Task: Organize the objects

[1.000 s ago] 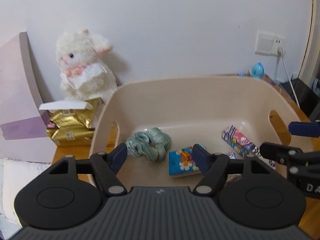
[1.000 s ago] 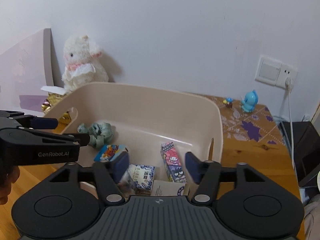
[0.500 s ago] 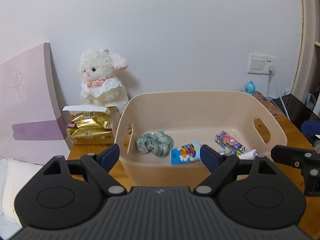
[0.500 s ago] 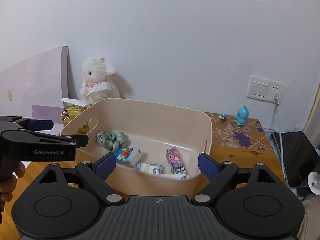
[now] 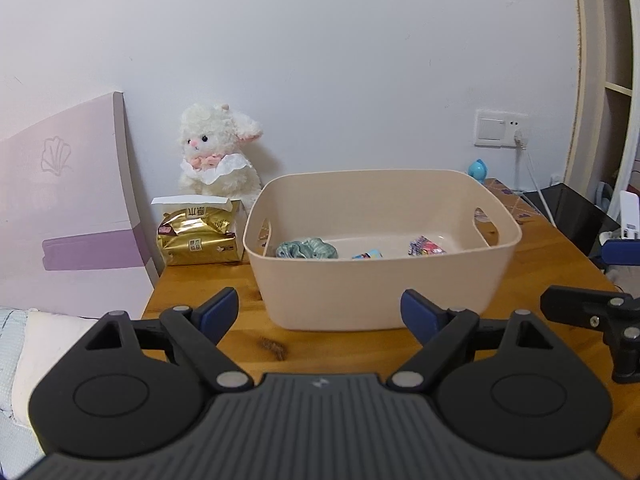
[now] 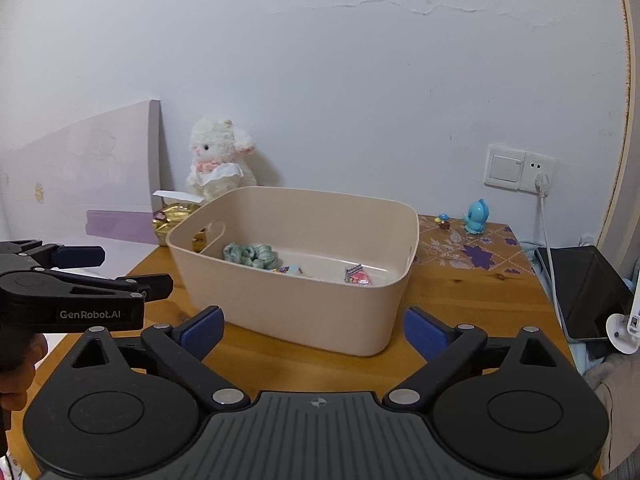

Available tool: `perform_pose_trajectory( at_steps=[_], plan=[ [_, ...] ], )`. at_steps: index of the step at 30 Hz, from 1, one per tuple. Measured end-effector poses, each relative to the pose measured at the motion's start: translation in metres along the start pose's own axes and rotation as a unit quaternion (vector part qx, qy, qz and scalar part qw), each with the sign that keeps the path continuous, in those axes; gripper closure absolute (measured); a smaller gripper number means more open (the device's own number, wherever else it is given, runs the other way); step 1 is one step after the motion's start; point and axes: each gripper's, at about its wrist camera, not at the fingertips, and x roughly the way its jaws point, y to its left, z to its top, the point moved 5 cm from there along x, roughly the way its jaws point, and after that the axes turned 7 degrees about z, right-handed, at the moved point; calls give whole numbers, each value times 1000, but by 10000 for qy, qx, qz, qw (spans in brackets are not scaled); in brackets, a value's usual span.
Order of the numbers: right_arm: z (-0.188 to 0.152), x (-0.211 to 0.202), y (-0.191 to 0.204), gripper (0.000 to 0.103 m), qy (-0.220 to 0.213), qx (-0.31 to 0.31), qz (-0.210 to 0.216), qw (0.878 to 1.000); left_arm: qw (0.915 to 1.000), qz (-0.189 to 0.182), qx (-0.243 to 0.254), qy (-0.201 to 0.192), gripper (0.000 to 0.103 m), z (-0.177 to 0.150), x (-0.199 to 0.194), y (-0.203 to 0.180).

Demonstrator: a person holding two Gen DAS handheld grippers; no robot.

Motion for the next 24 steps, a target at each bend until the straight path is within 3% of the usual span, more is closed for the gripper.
perform_pose_trajectory(
  at_steps=[24],
  plan=[
    [-49, -63, 41, 3, 207, 100, 479, 9986, 9998, 19, -118, -159, 10, -48, -91, 2]
  ],
)
